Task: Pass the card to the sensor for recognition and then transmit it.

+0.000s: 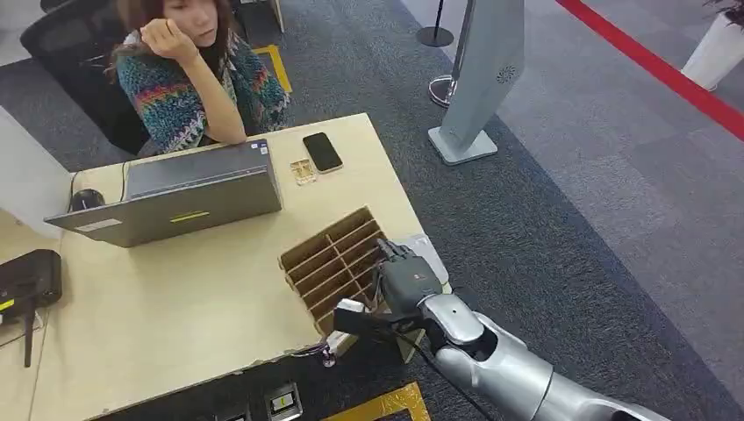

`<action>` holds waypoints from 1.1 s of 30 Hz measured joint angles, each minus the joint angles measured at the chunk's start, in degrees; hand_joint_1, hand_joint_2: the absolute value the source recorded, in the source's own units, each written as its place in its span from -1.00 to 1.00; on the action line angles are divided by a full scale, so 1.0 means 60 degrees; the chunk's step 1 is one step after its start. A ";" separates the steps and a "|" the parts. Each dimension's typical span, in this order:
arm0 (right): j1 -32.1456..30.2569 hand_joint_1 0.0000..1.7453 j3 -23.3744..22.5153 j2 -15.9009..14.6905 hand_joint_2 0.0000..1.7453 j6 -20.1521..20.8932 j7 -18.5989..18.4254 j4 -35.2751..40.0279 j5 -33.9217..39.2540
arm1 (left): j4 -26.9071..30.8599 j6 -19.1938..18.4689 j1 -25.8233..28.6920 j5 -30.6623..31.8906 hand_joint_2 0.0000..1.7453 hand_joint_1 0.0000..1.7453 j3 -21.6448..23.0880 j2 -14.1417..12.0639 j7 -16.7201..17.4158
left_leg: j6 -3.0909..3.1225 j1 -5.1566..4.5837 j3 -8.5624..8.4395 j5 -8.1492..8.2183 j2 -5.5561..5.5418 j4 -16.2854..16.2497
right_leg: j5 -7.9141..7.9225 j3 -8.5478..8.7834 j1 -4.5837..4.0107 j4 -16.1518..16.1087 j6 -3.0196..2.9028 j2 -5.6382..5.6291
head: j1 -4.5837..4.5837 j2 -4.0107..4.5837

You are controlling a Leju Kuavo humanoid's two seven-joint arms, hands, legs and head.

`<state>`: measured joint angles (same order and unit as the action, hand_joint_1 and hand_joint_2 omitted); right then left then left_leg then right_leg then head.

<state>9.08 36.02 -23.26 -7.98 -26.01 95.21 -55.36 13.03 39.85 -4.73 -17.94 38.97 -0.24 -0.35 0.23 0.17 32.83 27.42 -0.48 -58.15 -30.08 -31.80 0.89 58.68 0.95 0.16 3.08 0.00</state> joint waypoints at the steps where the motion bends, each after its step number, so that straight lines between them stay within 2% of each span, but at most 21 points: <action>1: -0.0004 0.98 -0.0044 0.0000 1.00 -0.0025 -0.0014 0.0003 -0.0050 | 0.0000 0.0004 0.0000 0.0007 -1.00 -1.00 0.0018 0.0000 -0.0007 | 0.0000 0.0000 0.0000 0.0000 0.0000 0.0000 | 0.0000 0.0000 0.0000 0.0000 0.0000 0.0000 | -0.0004 0.0000; 8: 0.0129 1.00 -0.0281 -0.0026 1.00 -0.0084 0.0026 0.0284 -0.0408 | 0.0000 -0.0022 -0.0040 0.0102 -1.00 -1.00 0.0128 0.0000 -0.0011 | 0.0000 0.0000 0.0000 -0.0001 0.0000 0.0000 | 0.0001 0.0000 0.0000 0.0001 0.0000 -0.0003 | -0.0004 0.0000; 17: 0.1149 1.00 -0.0692 -0.0029 1.00 0.0248 0.0339 0.0769 -0.0470 | 0.0004 -0.0077 -0.0217 0.0259 -1.00 -1.00 0.0321 0.0007 0.0000 | -0.0001 0.0000 -0.0003 -0.0002 0.0004 0.0000 | 0.0003 0.0002 0.0000 0.0002 -0.0001 -0.0010 | -0.0004 0.0000; 24: 0.2311 1.00 -0.1016 -0.0142 1.00 0.0557 0.0641 0.0798 0.0069 | 0.0087 -0.0142 -0.0381 0.0404 -1.00 -1.00 0.0521 0.0011 0.0128 | -0.0001 -0.0003 -0.0001 -0.0002 0.0004 -0.0001 | 0.0003 0.0000 0.0002 0.0003 -0.0001 -0.0010 | -0.0003 0.0000; 33: 0.4227 1.00 -0.0699 -0.0146 1.00 0.1497 0.0856 0.0528 0.0427 | 0.0164 -0.0335 -0.0699 0.0634 -1.00 -1.00 0.0860 0.0062 0.0434 | -0.0002 -0.0001 0.0005 -0.0004 0.0001 -0.0001 | 0.0004 -0.0001 0.0000 0.0009 -0.0002 -0.0003 | -0.0004 0.0000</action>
<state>34.45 31.83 -24.13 1.01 -20.87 98.37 -52.80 14.01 37.83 -8.92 -14.14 44.13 0.13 2.25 0.21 0.17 32.86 27.40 -0.47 -58.15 -30.06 -31.80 0.89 58.73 0.94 0.14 3.06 0.00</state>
